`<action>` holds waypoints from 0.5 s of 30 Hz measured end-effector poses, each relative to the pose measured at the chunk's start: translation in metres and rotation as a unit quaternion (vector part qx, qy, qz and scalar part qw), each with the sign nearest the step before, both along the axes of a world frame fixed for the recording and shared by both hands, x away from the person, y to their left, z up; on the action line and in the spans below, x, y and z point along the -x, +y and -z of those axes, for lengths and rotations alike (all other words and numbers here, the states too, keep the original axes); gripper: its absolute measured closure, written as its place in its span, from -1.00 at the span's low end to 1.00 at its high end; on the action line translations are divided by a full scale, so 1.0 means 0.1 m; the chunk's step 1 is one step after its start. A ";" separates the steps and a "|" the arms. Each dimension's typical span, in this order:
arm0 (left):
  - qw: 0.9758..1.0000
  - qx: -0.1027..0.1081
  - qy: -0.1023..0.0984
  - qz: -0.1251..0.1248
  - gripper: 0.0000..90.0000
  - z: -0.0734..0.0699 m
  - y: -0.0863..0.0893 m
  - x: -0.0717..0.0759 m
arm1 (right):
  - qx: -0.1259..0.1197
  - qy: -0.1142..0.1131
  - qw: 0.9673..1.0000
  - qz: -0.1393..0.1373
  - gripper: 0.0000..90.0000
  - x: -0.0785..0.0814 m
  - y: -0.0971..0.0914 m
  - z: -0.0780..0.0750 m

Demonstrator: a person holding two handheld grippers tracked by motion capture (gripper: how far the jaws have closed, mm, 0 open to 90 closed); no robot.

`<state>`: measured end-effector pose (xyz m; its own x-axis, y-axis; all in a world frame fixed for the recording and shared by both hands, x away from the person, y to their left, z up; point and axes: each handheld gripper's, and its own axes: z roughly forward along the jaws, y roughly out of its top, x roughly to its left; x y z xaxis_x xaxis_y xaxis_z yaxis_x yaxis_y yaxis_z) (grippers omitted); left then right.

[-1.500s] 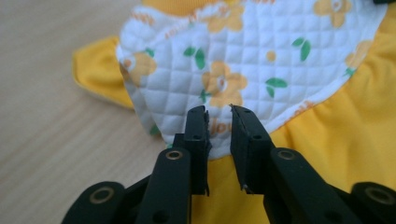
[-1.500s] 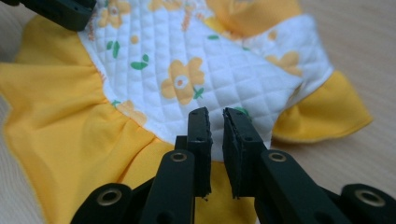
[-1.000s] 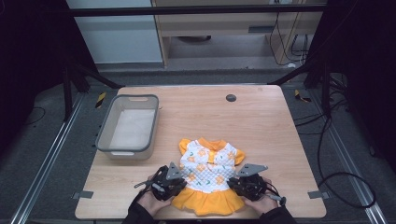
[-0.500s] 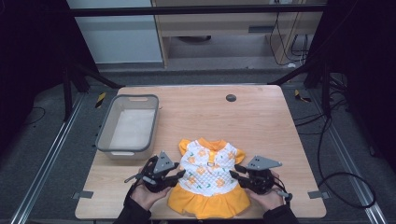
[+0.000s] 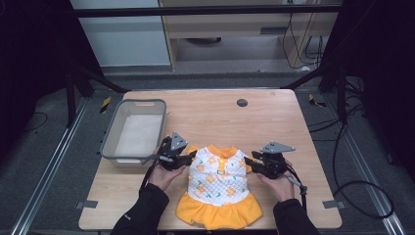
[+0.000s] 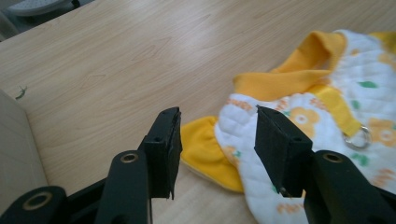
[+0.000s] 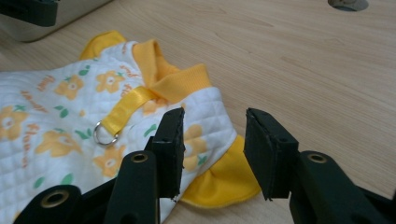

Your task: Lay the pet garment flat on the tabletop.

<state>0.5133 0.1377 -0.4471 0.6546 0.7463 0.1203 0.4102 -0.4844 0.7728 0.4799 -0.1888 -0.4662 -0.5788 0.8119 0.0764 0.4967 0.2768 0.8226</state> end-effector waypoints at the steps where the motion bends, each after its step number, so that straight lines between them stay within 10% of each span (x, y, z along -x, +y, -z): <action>1: 1.000 0.001 0.007 -0.004 0.11 0.04 -0.02 -0.05 | 0.002 0.002 1.000 0.002 0.28 -0.04 0.01 0.02; 8: 0.998 -0.035 0.044 0.002 0.08 0.32 -0.13 -0.23 | 0.017 0.029 0.999 0.001 0.23 -0.19 0.10 0.21; 15: 0.998 -0.006 0.068 0.000 0.14 0.48 -0.09 -0.25 | 0.040 0.045 0.998 0.002 0.39 -0.24 0.13 0.31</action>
